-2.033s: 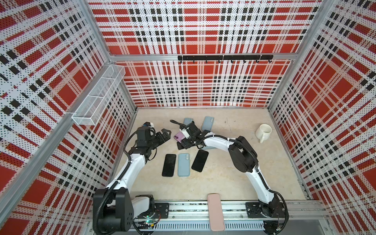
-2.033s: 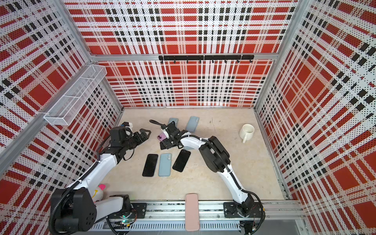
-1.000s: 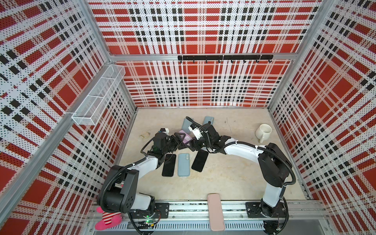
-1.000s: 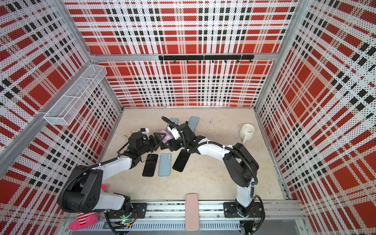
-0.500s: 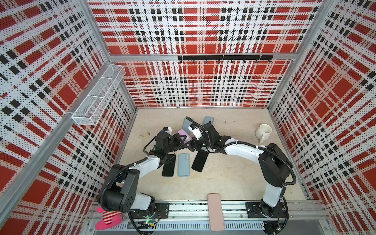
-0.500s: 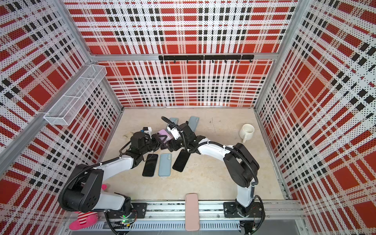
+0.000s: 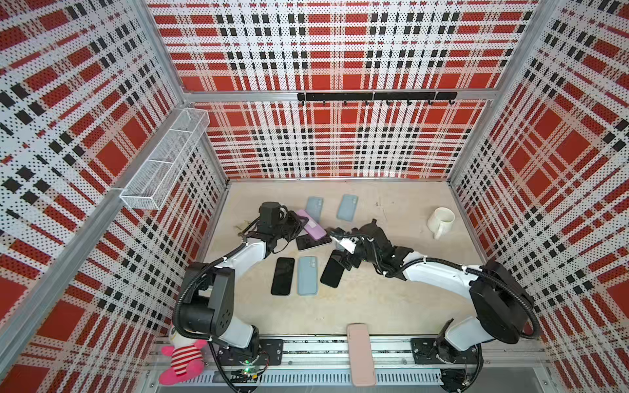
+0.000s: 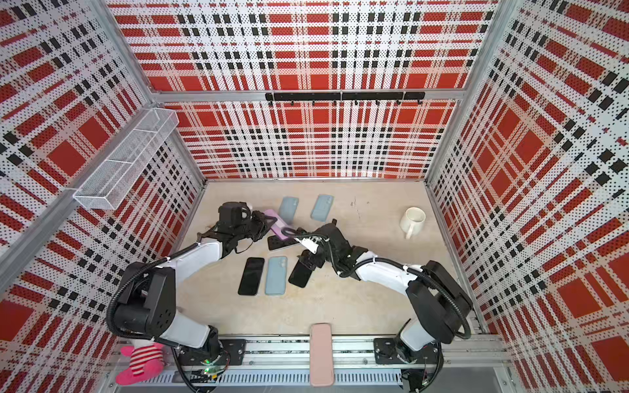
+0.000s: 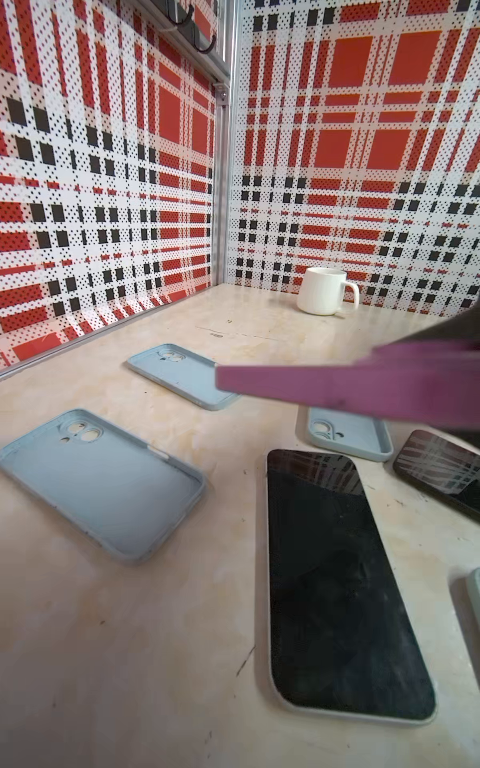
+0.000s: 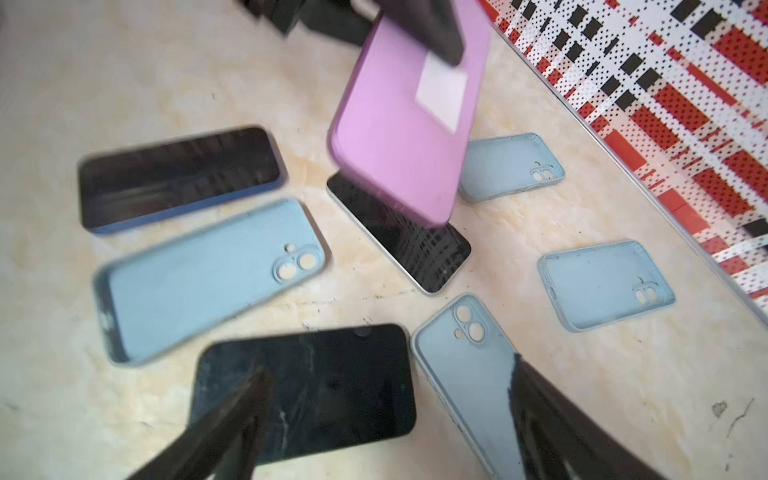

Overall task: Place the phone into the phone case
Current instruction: 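Lift the pink phone with the right gripper while the left gripper releases it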

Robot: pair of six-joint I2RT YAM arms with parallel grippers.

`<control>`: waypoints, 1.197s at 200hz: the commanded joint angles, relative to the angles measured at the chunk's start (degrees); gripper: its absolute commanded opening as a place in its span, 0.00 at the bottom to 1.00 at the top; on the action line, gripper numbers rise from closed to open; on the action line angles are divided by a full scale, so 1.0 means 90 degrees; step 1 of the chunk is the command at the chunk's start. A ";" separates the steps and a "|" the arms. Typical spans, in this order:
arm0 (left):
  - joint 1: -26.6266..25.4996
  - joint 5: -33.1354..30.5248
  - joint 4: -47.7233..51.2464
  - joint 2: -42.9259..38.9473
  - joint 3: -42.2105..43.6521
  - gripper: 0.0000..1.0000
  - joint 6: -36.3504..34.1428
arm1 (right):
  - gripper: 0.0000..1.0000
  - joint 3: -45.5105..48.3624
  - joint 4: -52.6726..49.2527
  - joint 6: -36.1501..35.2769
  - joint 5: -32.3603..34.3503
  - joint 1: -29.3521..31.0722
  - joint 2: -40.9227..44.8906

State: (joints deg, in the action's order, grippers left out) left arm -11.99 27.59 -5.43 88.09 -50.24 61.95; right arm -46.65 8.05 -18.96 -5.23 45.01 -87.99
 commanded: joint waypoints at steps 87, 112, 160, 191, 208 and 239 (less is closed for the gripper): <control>-0.0191 0.0541 0.0174 0.0132 -0.0016 0.05 0.0576 | 0.65 0.0145 0.3902 -0.1318 0.0871 0.0640 -0.1191; -0.0190 0.0567 0.0164 0.0114 -0.0003 0.05 0.0576 | 0.61 0.0049 0.4062 -0.1489 0.1291 0.0720 -0.1422; -0.0191 0.0606 0.0169 0.0041 0.0029 0.05 0.0619 | 0.54 -0.0008 0.4338 -0.1744 0.1499 0.0731 -0.1832; -0.0186 0.0611 0.0195 0.0005 0.0032 0.05 0.0645 | 0.46 -0.0077 0.4361 -0.1745 0.1495 0.0736 -0.1913; -0.0190 0.0611 0.0201 0.0006 0.0051 0.05 0.0651 | 0.39 -0.0090 0.4368 -0.1683 0.1419 0.0745 -0.1913; -0.0191 0.0606 0.0207 -0.0015 0.0059 0.06 0.0716 | 0.34 -0.0129 0.4410 -0.1644 0.1373 0.0770 -0.1991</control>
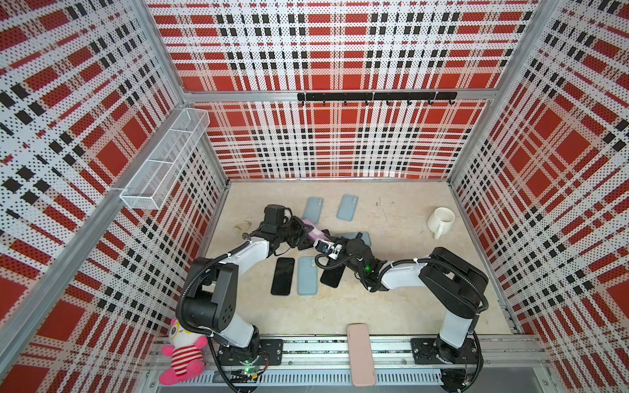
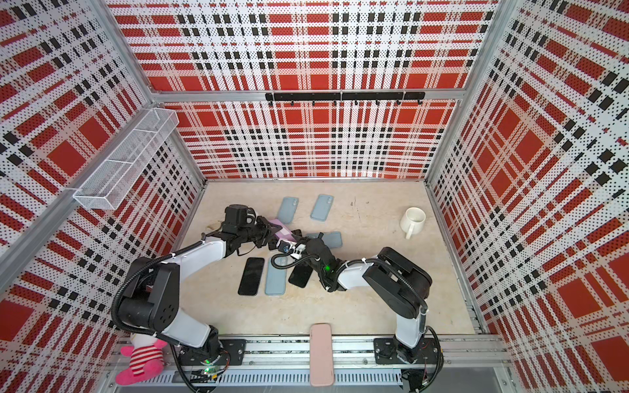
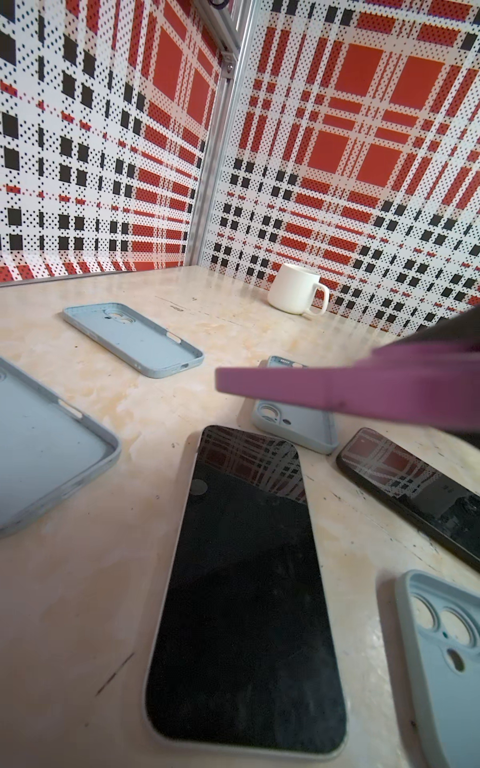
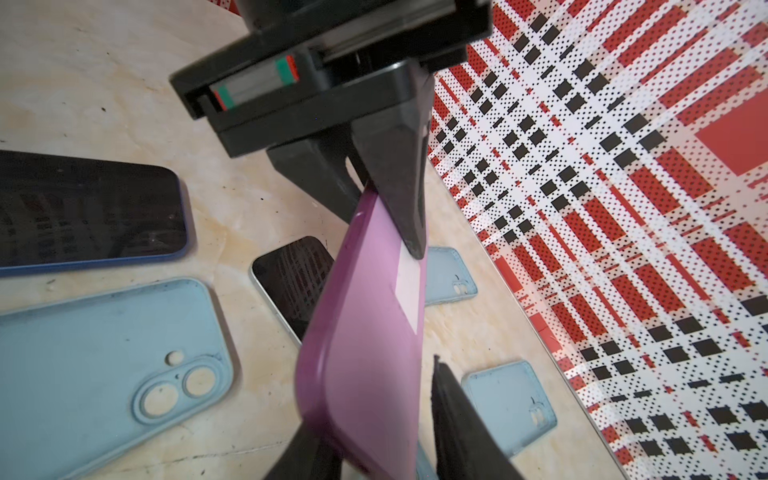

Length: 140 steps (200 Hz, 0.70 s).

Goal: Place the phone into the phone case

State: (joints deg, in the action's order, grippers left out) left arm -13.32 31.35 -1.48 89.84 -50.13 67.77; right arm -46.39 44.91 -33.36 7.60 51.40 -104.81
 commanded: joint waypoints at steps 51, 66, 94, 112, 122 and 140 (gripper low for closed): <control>-0.0043 0.0183 -0.0231 -0.0236 0.0050 0.06 0.0112 | 0.17 -0.0106 0.0415 0.0041 -0.0157 0.0085 -0.0128; -0.0249 0.0188 -0.0260 -0.0250 0.0050 0.11 0.0117 | 0.09 -0.0090 0.0404 0.0074 -0.0189 0.0084 -0.0046; -0.0254 0.0179 -0.0380 -0.0338 0.0090 0.35 0.0128 | 0.06 -0.0049 0.0485 0.0077 -0.0113 0.0087 0.0035; -0.0256 0.0130 -0.0558 -0.0509 0.0165 0.73 0.0094 | 0.00 -0.0005 0.0567 0.0170 -0.0083 0.0084 0.0128; -0.0245 0.0082 -0.0816 -0.0664 0.0254 0.96 0.0019 | 0.00 -0.0011 0.0542 0.0228 -0.0049 0.0083 0.0187; -0.0229 -0.0055 -0.0853 -0.0976 0.0285 0.98 -0.0391 | 0.00 0.0015 0.0558 0.0316 0.0098 0.0080 0.0332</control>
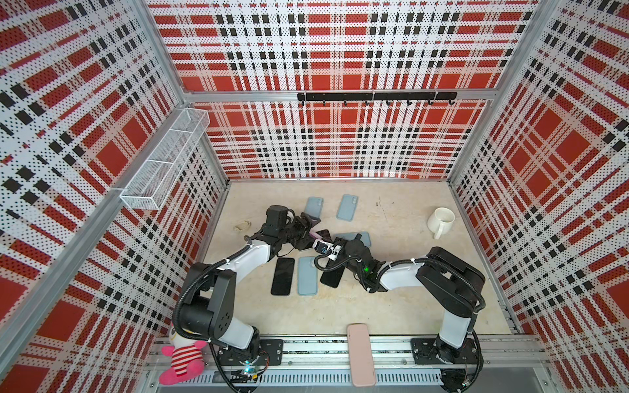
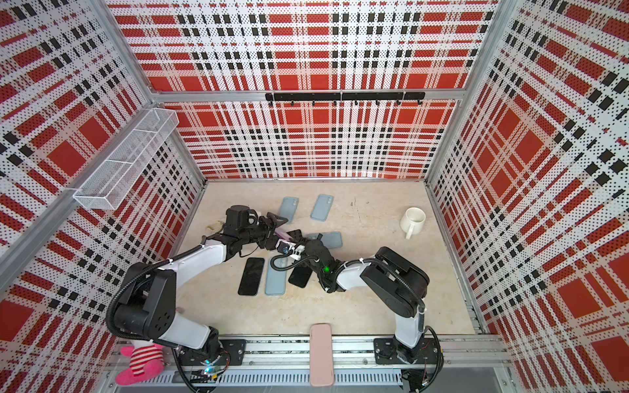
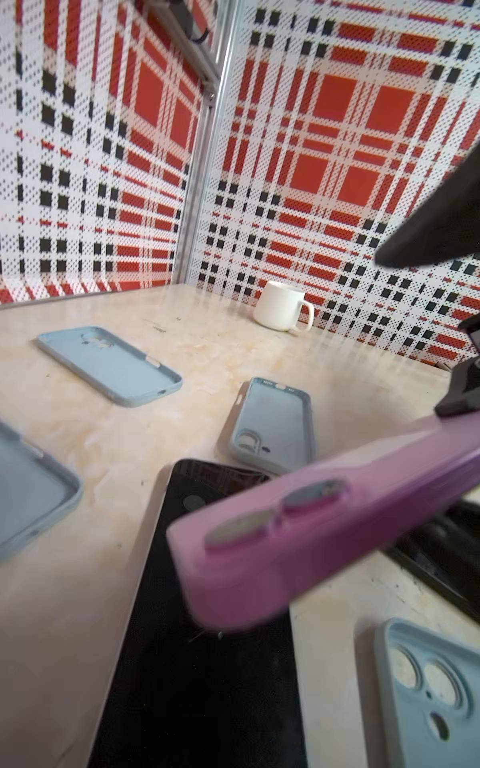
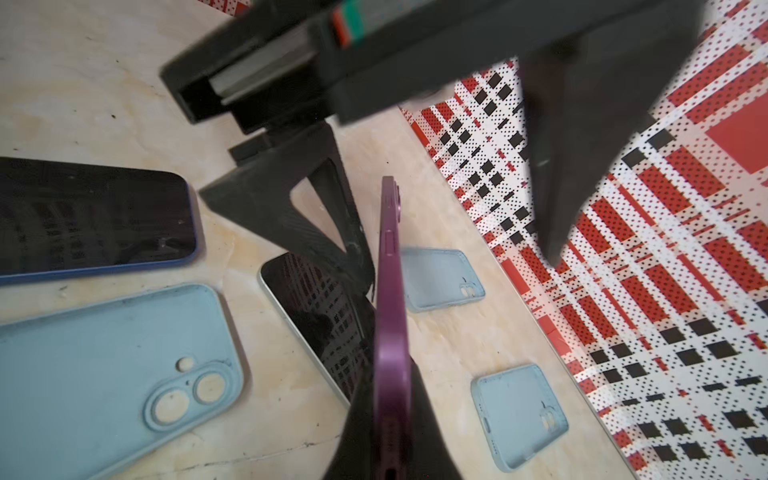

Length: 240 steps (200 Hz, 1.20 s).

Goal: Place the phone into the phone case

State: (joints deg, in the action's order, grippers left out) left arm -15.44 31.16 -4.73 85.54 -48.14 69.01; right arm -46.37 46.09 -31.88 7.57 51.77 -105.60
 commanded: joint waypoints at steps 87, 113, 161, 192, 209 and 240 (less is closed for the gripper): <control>-0.0349 -0.2357 0.0919 -0.1269 -0.0421 0.92 -0.2977 | 0.00 -0.0243 -0.3029 0.2872 -0.0120 -0.1306 0.2554; -0.0940 -0.3470 0.1463 -0.0673 -0.1007 0.82 -0.3133 | 0.00 -0.0603 -0.4811 0.3824 -0.0787 -0.2265 0.3202; -0.1937 -0.4489 0.2128 0.0716 -0.2023 0.64 -0.3456 | 0.00 -0.1297 -0.7563 0.4646 -0.2674 -0.4162 0.3862; -0.2148 -0.4332 0.2240 0.1484 -0.2461 0.53 -0.3526 | 0.00 -0.1340 -0.8333 0.4924 -0.4121 -0.5301 0.3777; -0.2235 -0.4275 0.2290 0.1854 -0.2650 0.48 -0.3574 | 0.00 -0.1349 -0.8595 0.4949 -0.4461 -0.5622 0.3608; -0.2375 -0.4138 0.2446 0.2469 -0.3035 0.44 -0.3740 | 0.00 -0.1290 -0.8734 0.4970 -0.4899 -0.5857 0.3404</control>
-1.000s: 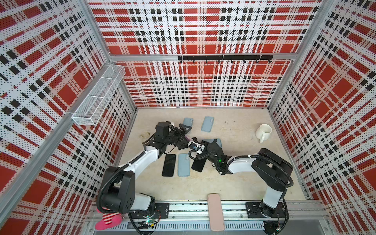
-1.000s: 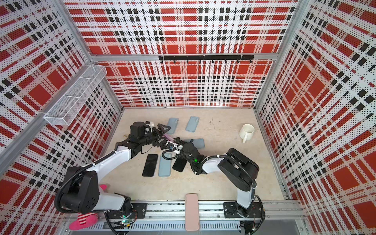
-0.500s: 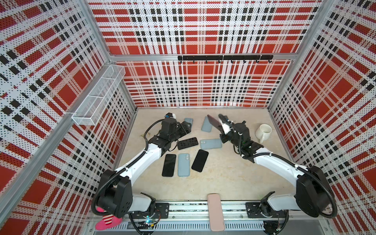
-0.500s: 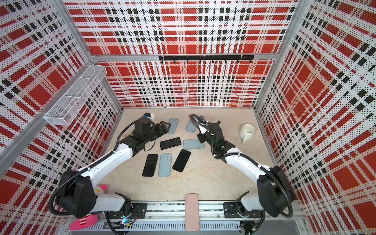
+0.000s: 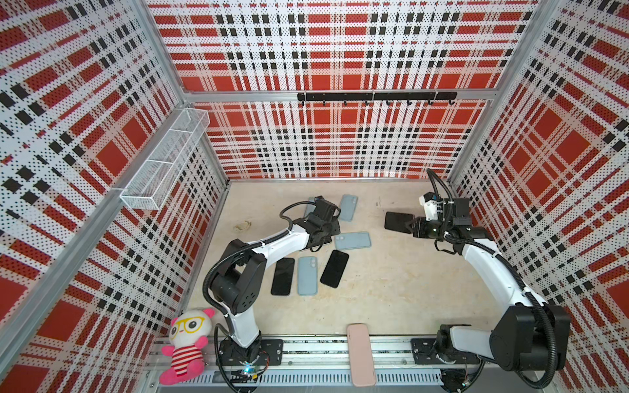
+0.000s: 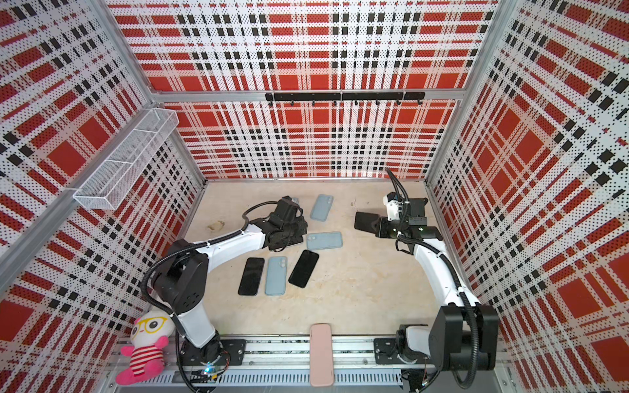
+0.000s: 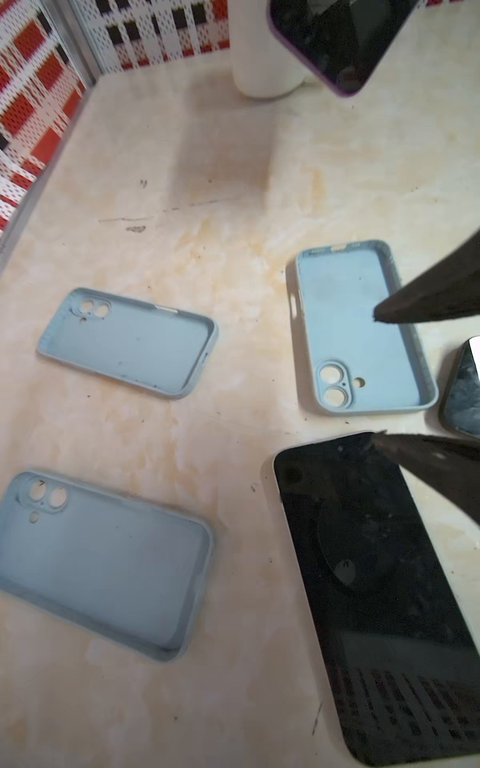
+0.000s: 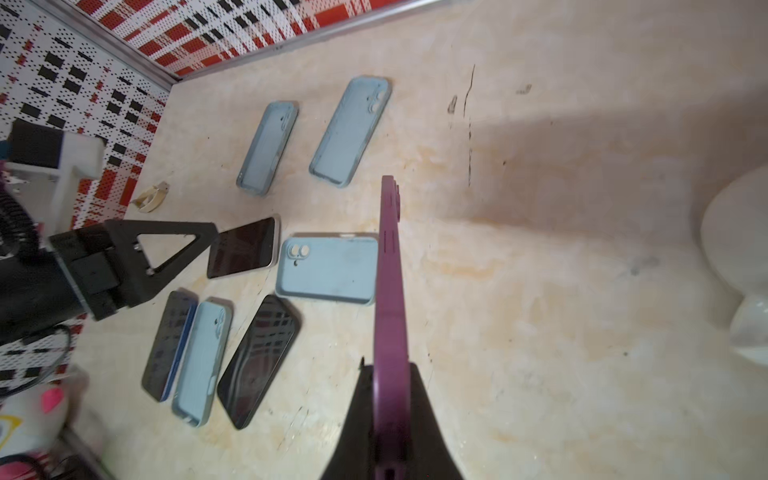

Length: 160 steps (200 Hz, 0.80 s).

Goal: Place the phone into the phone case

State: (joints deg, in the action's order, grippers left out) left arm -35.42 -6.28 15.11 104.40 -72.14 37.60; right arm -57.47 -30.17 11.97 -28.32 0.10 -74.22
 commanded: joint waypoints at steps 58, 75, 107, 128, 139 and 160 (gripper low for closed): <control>-0.0237 0.0082 0.0784 0.1197 -0.0967 0.37 -0.0457 | 0.00 0.0124 -0.0233 0.0112 -0.1108 -0.0145 -0.0025; -0.0218 0.0038 0.0877 0.1288 -0.0984 0.37 -0.0456 | 0.00 0.0134 -0.0270 0.0111 -0.1136 -0.0157 0.0018; -0.0201 -0.0059 0.1011 0.1346 -0.0962 0.44 -0.0483 | 0.01 0.0100 -0.0258 0.0085 -0.1231 -0.0166 -0.0030; -0.0208 0.0015 0.1005 0.1399 -0.0959 0.44 -0.0523 | 0.01 0.0094 -0.0256 0.0018 -0.1249 -0.0167 -0.0017; -0.0211 0.0040 0.1025 0.1450 -0.0987 0.42 -0.0544 | 0.01 0.0135 -0.0203 0.0066 -0.1239 -0.0167 0.0036; -0.0209 0.0062 0.1101 0.1552 -0.1032 0.38 -0.0565 | 0.01 0.0169 -0.0173 0.0096 -0.1224 -0.0167 0.0100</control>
State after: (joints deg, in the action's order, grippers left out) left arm -37.32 -6.02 23.24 116.42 -79.90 33.67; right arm -55.42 -33.34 13.41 -37.32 -0.91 -75.22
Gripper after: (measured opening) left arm 0.403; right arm 0.090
